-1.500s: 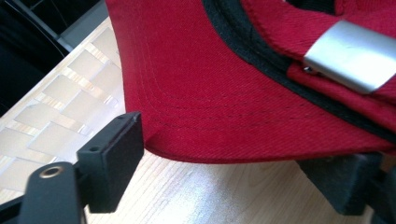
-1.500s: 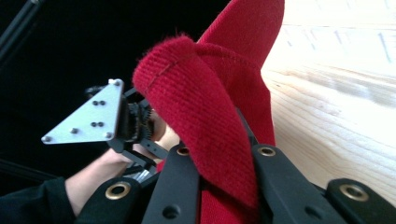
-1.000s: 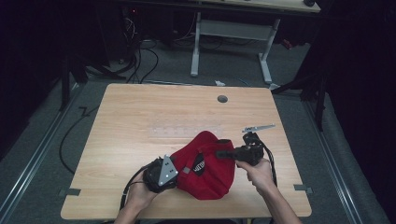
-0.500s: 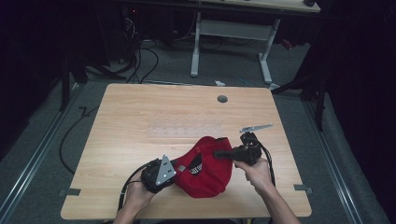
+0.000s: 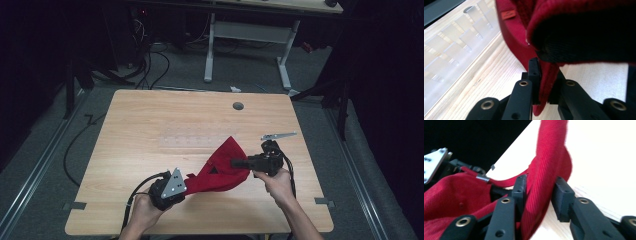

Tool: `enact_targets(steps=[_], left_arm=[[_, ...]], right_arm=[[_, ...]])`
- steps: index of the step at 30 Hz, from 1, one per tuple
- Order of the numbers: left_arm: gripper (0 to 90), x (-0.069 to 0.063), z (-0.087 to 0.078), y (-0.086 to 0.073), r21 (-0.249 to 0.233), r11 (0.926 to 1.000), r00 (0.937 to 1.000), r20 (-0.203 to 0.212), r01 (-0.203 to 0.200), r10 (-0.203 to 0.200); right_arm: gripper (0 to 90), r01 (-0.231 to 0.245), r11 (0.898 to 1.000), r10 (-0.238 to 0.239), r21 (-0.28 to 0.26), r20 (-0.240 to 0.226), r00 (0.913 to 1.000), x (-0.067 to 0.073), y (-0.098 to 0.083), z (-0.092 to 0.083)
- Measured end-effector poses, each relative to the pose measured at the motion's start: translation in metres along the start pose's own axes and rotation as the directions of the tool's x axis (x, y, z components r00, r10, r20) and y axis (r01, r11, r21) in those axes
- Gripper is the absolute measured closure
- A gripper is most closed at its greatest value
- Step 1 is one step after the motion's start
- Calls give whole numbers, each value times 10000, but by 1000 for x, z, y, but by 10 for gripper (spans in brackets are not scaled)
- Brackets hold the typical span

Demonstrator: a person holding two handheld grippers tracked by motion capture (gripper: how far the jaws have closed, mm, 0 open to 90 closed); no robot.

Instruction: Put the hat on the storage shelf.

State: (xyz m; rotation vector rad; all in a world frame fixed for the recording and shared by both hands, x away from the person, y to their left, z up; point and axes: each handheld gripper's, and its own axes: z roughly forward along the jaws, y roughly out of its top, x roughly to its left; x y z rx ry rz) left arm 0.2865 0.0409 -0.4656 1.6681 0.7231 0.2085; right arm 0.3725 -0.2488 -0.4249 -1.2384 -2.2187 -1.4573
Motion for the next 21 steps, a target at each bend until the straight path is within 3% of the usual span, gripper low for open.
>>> enact_targets(steps=[5,11,18,21], left_arm=[[854,-2,-3,3,51,9997,9996,151,218,-219],[854,-2,-2,7,211,9992,9992,227,334,-339],[854,-1,-2,9,393,9988,9992,260,288,-299],[853,-2,-1,8,453,9987,9993,289,226,-240]], right_arm=[[561,-154,9965,192,-818,455,9988,-4,0,-12],[505,133,9858,57,-1676,1122,9937,-6,2,-22],[466,-2,9796,258,-2007,1252,9918,-12,0,-28],[442,75,9806,231,-1960,1533,9879,-15,-4,-32]])
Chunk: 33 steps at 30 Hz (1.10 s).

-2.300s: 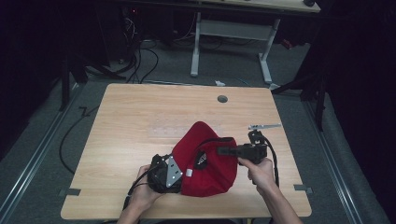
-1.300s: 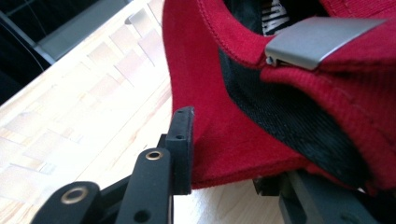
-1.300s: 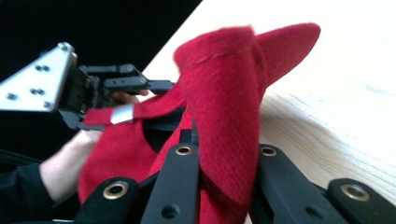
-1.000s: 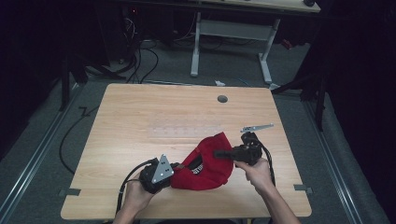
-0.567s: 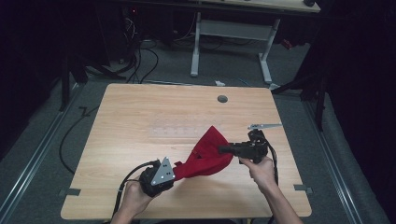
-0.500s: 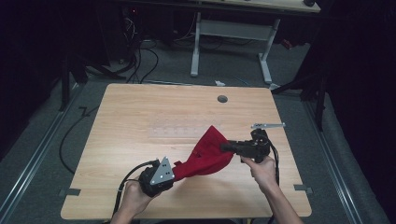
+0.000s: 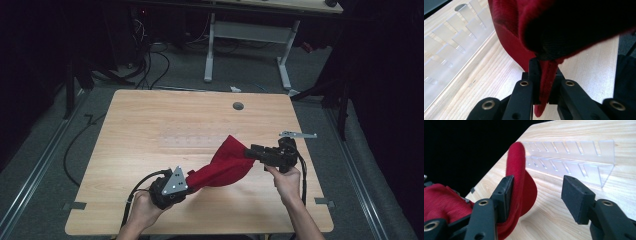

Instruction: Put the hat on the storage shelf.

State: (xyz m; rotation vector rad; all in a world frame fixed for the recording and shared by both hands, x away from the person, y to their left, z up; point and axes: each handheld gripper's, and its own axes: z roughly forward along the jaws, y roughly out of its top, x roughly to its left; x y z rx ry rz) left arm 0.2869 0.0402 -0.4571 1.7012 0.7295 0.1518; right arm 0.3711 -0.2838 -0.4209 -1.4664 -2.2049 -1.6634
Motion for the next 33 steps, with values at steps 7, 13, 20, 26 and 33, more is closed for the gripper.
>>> enact_targets(steps=[7,13,20,26,33], left_arm=[[853,-6,6,-4,414,9985,9993,27,-362,361],[853,4,-7,-1,56,9999,9997,-221,131,-129],[852,14,-17,8,-619,9954,9964,-388,730,-755],[852,23,-18,13,-901,9901,9905,-762,1073,-1143],[851,34,-22,19,-1394,9784,9804,-1031,1526,-1676]], right_arm=[[442,-440,9982,439,-412,-42,9990,-7,-3,-6],[430,-867,9862,908,-1411,230,9956,-18,-2,-24],[420,-424,9971,506,-637,1323,9899,-29,-27,-14],[424,290,9995,-307,106,2513,9674,-35,-46,7],[422,829,9907,-1170,1075,3669,9229,-45,-68,28]])
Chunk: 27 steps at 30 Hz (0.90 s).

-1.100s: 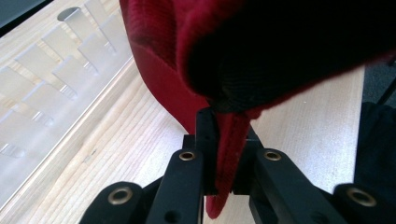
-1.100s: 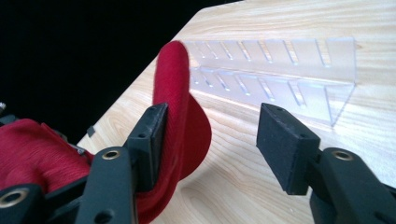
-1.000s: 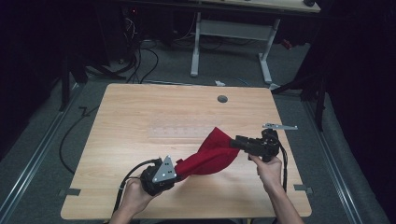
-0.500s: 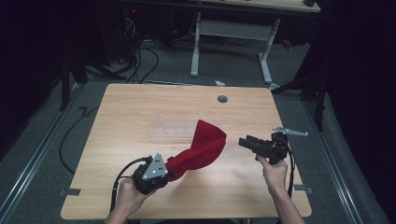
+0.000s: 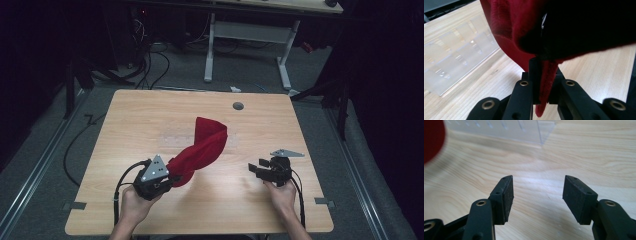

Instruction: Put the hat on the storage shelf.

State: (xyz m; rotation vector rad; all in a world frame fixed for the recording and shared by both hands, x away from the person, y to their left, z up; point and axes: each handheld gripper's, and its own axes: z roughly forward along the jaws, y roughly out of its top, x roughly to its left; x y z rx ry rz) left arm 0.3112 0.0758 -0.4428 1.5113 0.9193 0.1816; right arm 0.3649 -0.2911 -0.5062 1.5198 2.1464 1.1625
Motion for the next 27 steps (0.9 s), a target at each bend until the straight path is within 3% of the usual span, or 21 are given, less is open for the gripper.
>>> enact_targets(steps=[7,12,15,22,27], left_arm=[[851,7,-2,14,-548,9980,9990,-300,317,-334],[850,13,-1,23,-887,9949,9973,-502,484,-530],[850,15,-2,28,-1155,9920,9963,-637,503,-579],[850,21,-5,38,-1594,9849,9927,-879,678,-826],[850,29,-5,47,-2048,9738,9870,-1045,989,-1222]], right_arm=[[417,721,9973,-731,134,1099,9913,2,-10,8],[417,1050,9936,-1099,403,1479,9829,4,-13,15],[414,1525,9869,-1597,529,1826,9701,7,-17,20],[402,1604,9859,-1663,476,1744,9705,6,-20,18],[402,1585,9862,-1644,471,1772,9703,7,-20,18]])
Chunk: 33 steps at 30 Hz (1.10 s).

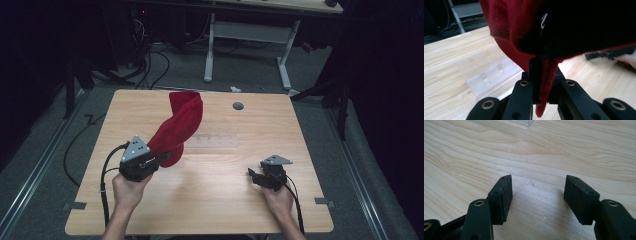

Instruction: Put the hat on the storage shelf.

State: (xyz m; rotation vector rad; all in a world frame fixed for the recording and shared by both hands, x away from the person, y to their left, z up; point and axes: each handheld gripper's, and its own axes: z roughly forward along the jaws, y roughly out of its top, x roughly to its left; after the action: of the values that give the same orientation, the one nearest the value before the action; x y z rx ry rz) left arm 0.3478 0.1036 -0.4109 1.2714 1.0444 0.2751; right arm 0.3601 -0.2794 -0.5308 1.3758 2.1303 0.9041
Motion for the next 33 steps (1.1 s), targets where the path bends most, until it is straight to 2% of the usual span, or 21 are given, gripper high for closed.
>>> enact_targets(steps=[7,14,20,24,29,33], left_arm=[[850,8,6,15,-609,9971,9988,-138,451,-460],[851,21,15,30,-1002,9931,9971,-409,604,-648],[850,31,20,40,-1595,9813,9917,-513,1082,-1177],[850,38,26,43,-1685,9796,9893,-772,1095,-1239],[850,44,31,43,-1693,9817,9872,-1169,876,-1082],[850,50,35,41,-1766,9795,9826,-1398,966,-1221]], right_arm=[[402,-14,10000,14,-9,38,10000,0,0,0],[393,-40,10000,41,-5,42,10000,1,1,1],[389,-44,10000,44,-3,34,10000,1,1,1],[386,-36,10000,36,7,29,10000,1,1,1],[372,10,10000,-10,20,-7,10000,1,0,1],[370,22,10000,-21,28,-17,10000,2,0,1]])
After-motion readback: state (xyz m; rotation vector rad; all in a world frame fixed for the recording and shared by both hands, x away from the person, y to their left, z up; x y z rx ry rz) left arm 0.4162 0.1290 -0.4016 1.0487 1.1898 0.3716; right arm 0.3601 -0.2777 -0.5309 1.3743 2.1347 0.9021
